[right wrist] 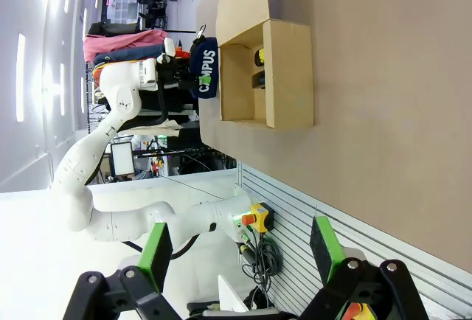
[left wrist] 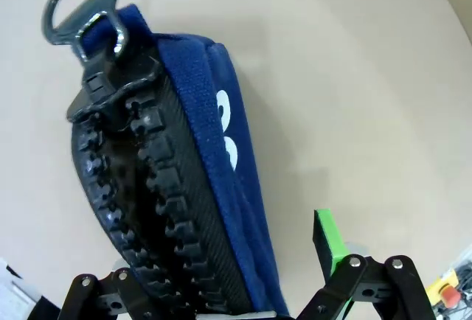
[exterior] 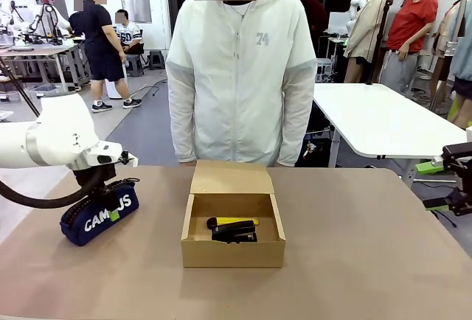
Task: Pack the items into the box.
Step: Pick up the item indicated by the person and place it inside the Mailer Box.
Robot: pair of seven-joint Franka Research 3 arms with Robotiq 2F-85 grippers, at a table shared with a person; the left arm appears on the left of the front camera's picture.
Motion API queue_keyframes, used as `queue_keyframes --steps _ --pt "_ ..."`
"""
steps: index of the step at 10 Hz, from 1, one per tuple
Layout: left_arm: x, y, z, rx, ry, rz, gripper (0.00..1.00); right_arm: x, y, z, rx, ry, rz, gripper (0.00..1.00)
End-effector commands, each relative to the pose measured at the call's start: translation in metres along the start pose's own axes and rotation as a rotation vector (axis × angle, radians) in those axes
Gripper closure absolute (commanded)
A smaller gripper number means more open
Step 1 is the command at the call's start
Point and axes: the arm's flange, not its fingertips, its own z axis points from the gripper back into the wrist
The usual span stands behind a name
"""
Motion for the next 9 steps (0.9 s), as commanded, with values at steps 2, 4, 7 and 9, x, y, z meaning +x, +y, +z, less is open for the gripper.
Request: queue_keyframes --steps 2,4,7,9 --pt "0.0014 0.0076 -0.0003 -0.018 0.047 -0.037 0.62 0.0004 0.0025 0.0039 -0.004 0.01 0.0 0.0" --pt "0.0031 0.0079 0.0022 -0.004 0.056 -0.034 1.0 0.0004 0.0025 0.0039 -0.004 0.01 0.0 0.0" --pt "0.0038 0.0088 0.0034 0.015 0.065 -0.029 1.0 0.0004 0.0025 0.0039 -0.004 0.01 0.0 0.0" --pt "0.0037 0.009 0.004 0.021 0.067 -0.035 1.0 0.0004 0.0025 0.0039 -0.004 0.01 0.0 0.0"
